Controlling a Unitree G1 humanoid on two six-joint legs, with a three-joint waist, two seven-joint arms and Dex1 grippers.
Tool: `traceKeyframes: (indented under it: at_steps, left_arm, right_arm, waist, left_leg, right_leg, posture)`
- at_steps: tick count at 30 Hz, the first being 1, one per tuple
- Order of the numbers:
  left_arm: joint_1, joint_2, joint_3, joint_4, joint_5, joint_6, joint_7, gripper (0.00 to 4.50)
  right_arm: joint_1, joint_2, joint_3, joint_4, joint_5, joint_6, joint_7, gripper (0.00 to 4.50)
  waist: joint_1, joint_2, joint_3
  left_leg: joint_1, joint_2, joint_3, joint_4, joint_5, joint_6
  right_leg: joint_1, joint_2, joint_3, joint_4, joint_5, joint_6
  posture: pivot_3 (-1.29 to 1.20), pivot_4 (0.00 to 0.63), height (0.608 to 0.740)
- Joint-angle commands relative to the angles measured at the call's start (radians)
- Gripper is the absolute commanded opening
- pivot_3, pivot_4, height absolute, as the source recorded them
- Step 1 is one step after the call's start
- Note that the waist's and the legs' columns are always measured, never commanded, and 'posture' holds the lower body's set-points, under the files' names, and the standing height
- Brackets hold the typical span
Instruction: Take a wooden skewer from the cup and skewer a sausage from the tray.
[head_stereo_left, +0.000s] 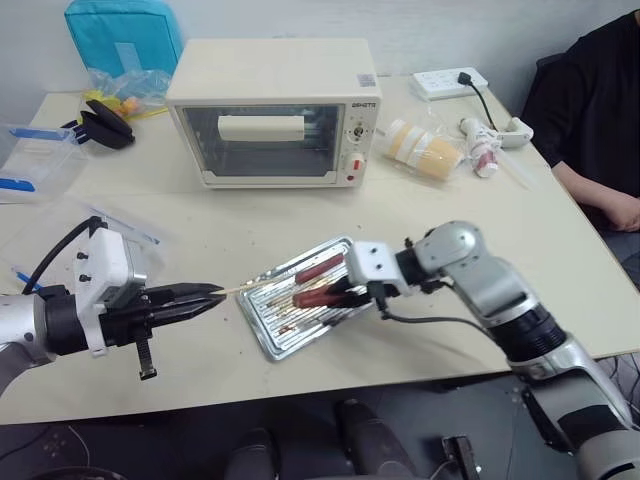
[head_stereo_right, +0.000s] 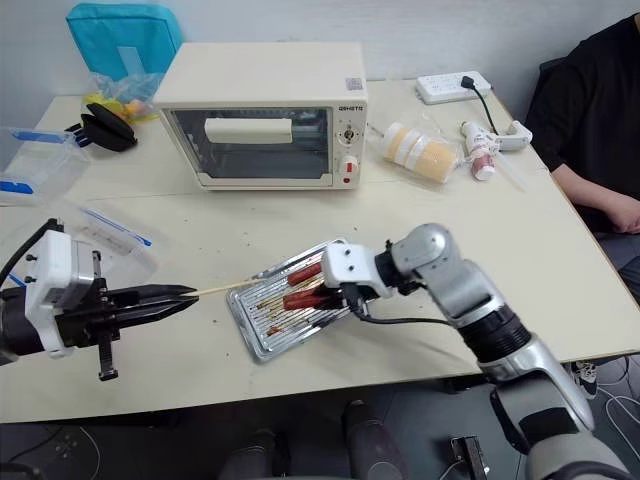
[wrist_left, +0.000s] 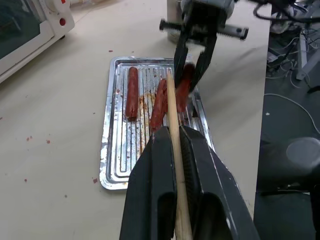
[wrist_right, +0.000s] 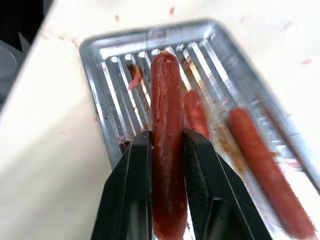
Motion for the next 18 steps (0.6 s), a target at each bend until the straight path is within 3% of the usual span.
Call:
traceKeyframes:
  at_steps: [1,18]
  left_arm:
    - [0.009,0.020,0.025,0.006,0.011,-0.026,-0.048,0.00]
    - [-0.130,0.016,-0.098,0.025,0.017,-0.042,-0.021,0.00]
  right_arm:
    - [-0.044,-0.065,-0.090,-0.063,0.098,0.016,0.087,0.87]
    - [-0.075,-0.062,-0.101,-0.168,0.164,0.134,0.041,0.87]
  waist:
    - [0.000,0.000,0.000]
    - [0.000,0.000,0.000]
  left_leg:
    - [0.000,0.000,0.000,0.000,0.000,0.000]
    - [0.000,0.000,-0.001,0.001,0.000,0.000]
  right_leg:
    - [0.000,0.000,0.000,0.000,0.000,0.000]
    - [0.000,0.001,-0.001,0.002,-0.001,-0.002]
  posture:
    - [0.00,0.150,0.740]
    - [0.00,0.150,0.740]
